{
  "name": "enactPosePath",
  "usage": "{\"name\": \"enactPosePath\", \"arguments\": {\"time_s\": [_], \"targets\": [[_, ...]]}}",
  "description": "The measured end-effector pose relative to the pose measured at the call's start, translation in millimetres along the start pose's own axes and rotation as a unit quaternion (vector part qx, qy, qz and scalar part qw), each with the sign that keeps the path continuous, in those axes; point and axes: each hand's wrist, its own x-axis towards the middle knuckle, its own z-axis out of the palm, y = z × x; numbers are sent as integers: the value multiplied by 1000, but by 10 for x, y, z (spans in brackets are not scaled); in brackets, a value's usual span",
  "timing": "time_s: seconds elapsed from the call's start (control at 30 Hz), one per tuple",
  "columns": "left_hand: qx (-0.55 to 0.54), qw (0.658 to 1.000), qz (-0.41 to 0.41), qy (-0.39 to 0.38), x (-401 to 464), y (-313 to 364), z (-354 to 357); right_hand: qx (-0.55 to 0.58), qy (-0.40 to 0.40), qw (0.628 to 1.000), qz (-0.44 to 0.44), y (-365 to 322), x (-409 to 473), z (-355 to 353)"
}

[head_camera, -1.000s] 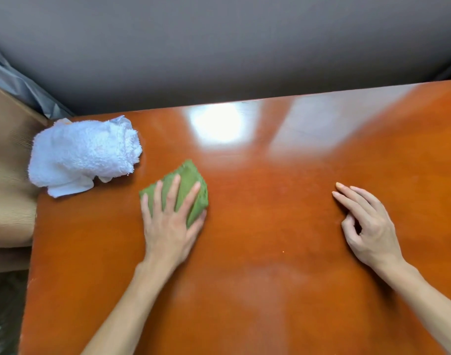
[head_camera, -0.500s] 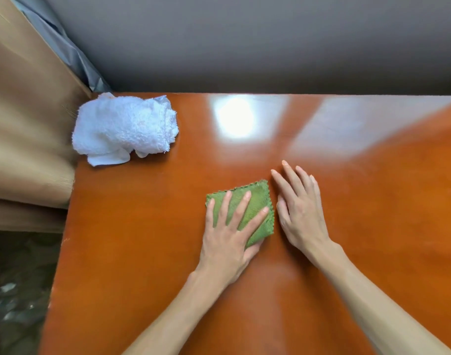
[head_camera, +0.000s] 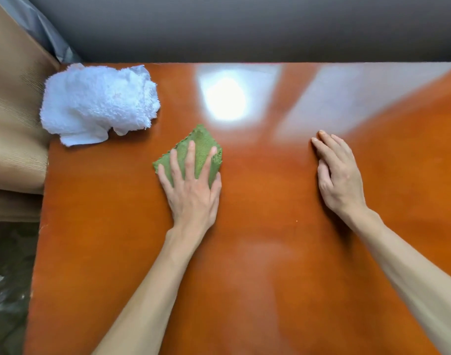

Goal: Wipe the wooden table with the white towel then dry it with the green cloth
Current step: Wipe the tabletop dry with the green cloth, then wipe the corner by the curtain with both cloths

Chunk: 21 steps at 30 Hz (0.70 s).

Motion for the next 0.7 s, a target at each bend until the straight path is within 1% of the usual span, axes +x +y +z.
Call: {"name": "enactPosePath", "arguments": {"time_s": [0.1,0.2,0.27,0.33,0.37,0.43,0.5,0.57,0.63,0.7], "targets": [[-4,994,107,-31,101,757,77,111,0,992,57,15,43,-123],[32,968,228,-97,-232,1387,175,198,-10,974,113,-8,52,-228],[55,951,282,-118,-588,1485,242,221,-11,967,130,-22,63,-242],[67,944,300,-117,-912,1285,256,186,-11,976,111,-47,71,-215],[73,947,290,-113,-1044,1103,248,154,-10,984,88,-68,63,-186],[76,964,234,-96,-1240,605,227,88,-19,995,44,-141,27,-95],[73,983,150,-75,-1374,11,135,36,-28,998,34,-289,16,8],[68,994,56,-62,-1478,-596,-2,-2,-24,999,30,-495,34,153],[38,996,-42,-63,-1490,-1118,-145,-23,-28,999,8,-747,91,304],[11,993,-111,-46,-1355,-1498,-224,-23,-47,998,-29,-1045,171,467]]}}
